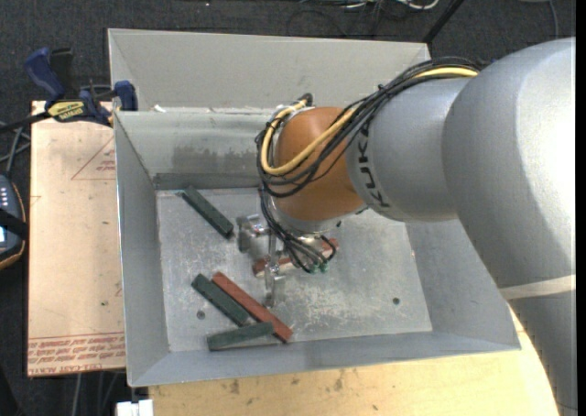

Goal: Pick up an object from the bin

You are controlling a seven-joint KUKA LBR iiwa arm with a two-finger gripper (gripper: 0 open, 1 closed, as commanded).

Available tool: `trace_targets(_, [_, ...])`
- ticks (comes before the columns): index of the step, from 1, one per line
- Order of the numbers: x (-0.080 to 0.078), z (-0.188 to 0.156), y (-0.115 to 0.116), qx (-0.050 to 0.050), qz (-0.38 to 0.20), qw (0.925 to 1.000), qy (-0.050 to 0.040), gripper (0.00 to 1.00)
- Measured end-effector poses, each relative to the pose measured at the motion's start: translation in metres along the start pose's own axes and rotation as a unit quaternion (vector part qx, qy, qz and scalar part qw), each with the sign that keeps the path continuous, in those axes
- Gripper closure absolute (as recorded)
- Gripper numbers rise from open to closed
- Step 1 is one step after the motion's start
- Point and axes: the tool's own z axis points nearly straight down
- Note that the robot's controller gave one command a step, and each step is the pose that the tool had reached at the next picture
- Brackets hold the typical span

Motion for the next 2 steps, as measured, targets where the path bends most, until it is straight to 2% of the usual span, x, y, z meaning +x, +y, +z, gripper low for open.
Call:
trace_targets(1, [0.0, 0.0, 0.0, 0.0, 0.0, 1.0, 0.0001, 0.0])
trace_targets(2, [0.023, 0.001, -0.039, 0.0, -0.004, 1.0, 0.0005, 0.0])
